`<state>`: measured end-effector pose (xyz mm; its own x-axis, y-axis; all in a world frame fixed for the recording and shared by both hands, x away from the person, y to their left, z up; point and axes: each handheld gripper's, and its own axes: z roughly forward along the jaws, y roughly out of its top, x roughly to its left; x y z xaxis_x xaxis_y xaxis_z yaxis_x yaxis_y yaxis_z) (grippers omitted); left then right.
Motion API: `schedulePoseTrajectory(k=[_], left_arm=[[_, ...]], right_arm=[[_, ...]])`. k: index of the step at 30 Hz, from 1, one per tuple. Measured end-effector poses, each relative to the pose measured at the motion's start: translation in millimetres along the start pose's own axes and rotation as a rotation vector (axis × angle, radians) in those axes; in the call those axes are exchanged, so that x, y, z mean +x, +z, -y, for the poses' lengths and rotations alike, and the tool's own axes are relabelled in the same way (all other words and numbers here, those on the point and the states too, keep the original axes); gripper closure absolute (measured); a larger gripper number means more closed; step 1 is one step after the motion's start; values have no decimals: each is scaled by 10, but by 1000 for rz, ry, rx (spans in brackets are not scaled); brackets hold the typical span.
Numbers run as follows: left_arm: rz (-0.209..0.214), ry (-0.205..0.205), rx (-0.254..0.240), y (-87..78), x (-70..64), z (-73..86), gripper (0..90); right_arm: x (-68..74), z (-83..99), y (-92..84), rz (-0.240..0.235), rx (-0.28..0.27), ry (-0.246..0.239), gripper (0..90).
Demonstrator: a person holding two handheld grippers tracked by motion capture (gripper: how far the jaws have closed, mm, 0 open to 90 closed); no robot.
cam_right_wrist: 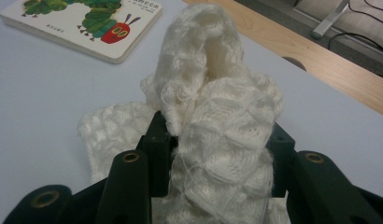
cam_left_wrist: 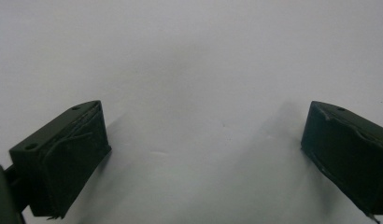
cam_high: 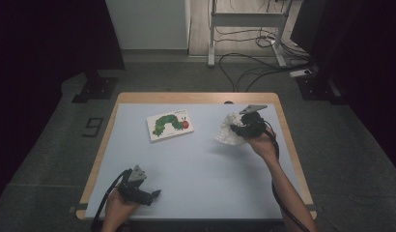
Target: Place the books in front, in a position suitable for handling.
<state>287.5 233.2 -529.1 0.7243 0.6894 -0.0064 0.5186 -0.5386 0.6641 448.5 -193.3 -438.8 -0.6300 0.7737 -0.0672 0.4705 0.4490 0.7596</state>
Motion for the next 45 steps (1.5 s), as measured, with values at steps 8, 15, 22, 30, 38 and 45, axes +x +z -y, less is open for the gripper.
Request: schedulePoseTrajectory(k=[8, 15, 22, 30, 38, 45], left_arm=[[0, 1, 1, -1, 1, -1, 5], [0, 1, 1, -1, 0, -1, 5], [1, 0, 1, -2, 1, 0, 5], [-1, -2, -1, -1, -1, 0, 5], [2, -1, 0, 0, -1, -1, 5], [1, -2, -1, 0, -1, -1, 5]], right_arm=[[63, 105, -191, -15, -22, -12, 559], [120, 202, -332, -22, -28, -27, 559], [154, 311, -488, -21, -39, -33, 559], [185, 451, -694, -19, -53, -38, 559], [218, 599, -876, -17, -60, -38, 559], [258, 761, -1017, -16, -63, -27, 559]])
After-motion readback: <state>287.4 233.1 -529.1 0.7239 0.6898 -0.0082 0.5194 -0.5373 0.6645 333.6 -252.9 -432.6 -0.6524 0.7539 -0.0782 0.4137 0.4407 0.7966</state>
